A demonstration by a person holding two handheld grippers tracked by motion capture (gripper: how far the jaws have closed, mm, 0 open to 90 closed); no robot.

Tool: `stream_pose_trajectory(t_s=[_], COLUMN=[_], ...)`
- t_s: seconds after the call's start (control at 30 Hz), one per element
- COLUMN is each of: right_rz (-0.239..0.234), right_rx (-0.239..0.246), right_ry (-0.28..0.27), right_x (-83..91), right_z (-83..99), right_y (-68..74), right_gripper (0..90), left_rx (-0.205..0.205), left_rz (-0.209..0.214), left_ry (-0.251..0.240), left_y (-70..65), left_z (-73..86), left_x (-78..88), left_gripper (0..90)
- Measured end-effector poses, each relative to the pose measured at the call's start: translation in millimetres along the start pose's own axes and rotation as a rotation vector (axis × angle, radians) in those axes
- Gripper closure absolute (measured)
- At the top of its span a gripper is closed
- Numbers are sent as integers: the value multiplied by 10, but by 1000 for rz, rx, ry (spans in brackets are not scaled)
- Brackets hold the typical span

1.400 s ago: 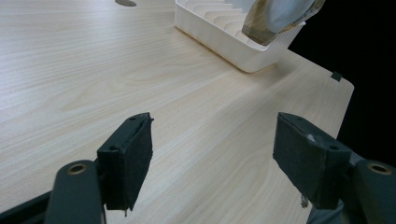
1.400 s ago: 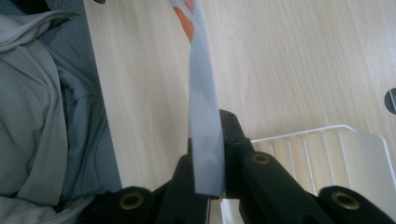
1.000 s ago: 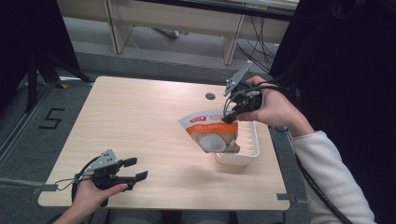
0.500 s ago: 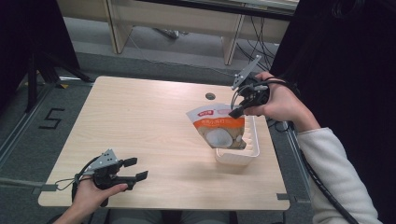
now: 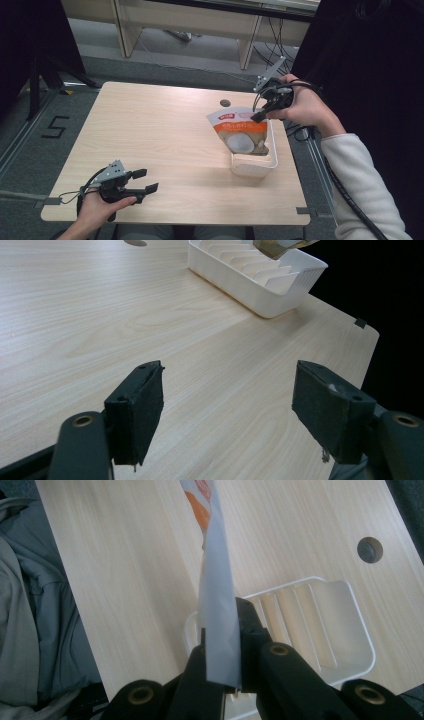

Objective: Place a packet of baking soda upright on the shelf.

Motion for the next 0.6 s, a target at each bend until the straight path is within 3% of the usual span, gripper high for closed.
stream_pose_trajectory(t_s=[0.27, 0.6], right_rz=[14, 26], right_rx=[-37, -49], right_ry=[-2, 0], right_x=[-25, -77], right_z=[49, 78], right_y=[-117, -220], right_gripper=[900, 900], left_rx=[1, 4], left_rz=[-3, -2], left_ry=[2, 2], left_y=[-3, -10], left_z=[2, 0], left_x=[-4, -8], left_gripper=[279, 280])
Point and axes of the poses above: each handheld gripper's, and its own axes: x roughly backward along the jaws, z roughly out of its underside, y roughly to its left, the point moved 5 cm from there along -x, roughly forward along the jaws, and after that the axes turned 14 degrees about y, right-handed, at the moved point
